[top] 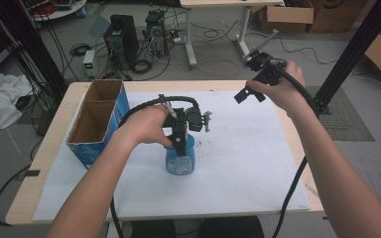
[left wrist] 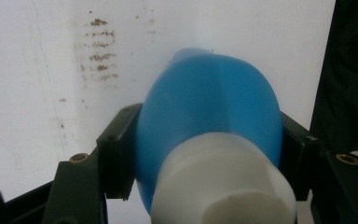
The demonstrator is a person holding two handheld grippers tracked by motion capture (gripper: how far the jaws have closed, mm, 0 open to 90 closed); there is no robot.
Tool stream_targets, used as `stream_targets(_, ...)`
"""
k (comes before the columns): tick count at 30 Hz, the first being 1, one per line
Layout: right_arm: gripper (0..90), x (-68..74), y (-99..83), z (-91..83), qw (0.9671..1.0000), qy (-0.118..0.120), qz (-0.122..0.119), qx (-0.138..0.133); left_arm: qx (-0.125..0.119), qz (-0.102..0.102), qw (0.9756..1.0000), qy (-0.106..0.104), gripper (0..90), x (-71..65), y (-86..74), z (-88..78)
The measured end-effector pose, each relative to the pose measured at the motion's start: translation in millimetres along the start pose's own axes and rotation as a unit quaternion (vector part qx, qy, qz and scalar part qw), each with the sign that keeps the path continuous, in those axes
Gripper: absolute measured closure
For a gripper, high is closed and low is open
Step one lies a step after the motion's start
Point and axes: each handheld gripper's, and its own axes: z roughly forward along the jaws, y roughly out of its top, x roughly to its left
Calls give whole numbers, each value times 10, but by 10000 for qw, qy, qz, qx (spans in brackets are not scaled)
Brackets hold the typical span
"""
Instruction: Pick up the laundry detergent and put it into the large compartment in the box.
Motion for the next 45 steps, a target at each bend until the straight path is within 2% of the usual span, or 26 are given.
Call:
stream_targets(22, 239, -21, -29, 14, 10000, 35, 20, -15, -32, 86, 10000, 16, 374, 8, -7, -5)
stream_targets(29, 239, -36, -45, 26, 10000, 43, 32, 0, 17, -110, 9999, 27, 378, 28, -4, -28)
stream_targets(32, 239, -48, -50, 29, 10000, 48, 35, -8, 57, -188, 9998, 47, 378, 37, 7, -122)
stream_targets(35, 240, -53, -55, 25, 10000, 39, 55, -7, 55, -326, 9994, 71, 378, 49, -1, -235)
stream_targets(39, 239, -57, -60, 26, 10000, 46, 48, -7, 81, -682, 9975, 138, 378, 83, -39, -432)
stream_targets(40, 239, -58, -60, 27, 10000, 53, 49, 5, 130, -895, 9958, 123, 378, 105, -54, -499)
stream_targets(41, 239, -57, -59, 33, 10000, 42, 46, 5, 142, -1236, 9922, 63, 378, 151, -86, -606)
stream_targets(42, 239, -57, -59, 33, 10000, 42, 46, 5, 142, -1236, 9922, 63, 378, 151, -86, -606)
stream_targets(44, 239, -51, -55, 44, 10000, 31, 36, 16, 100, -1590, 9872, 38, 378, 194, -136, -730)
stream_targets(45, 239, -49, -55, 48, 10000, 33, 37, 19, 82, -1798, 9837, 14, 378, 215, -164, -791)
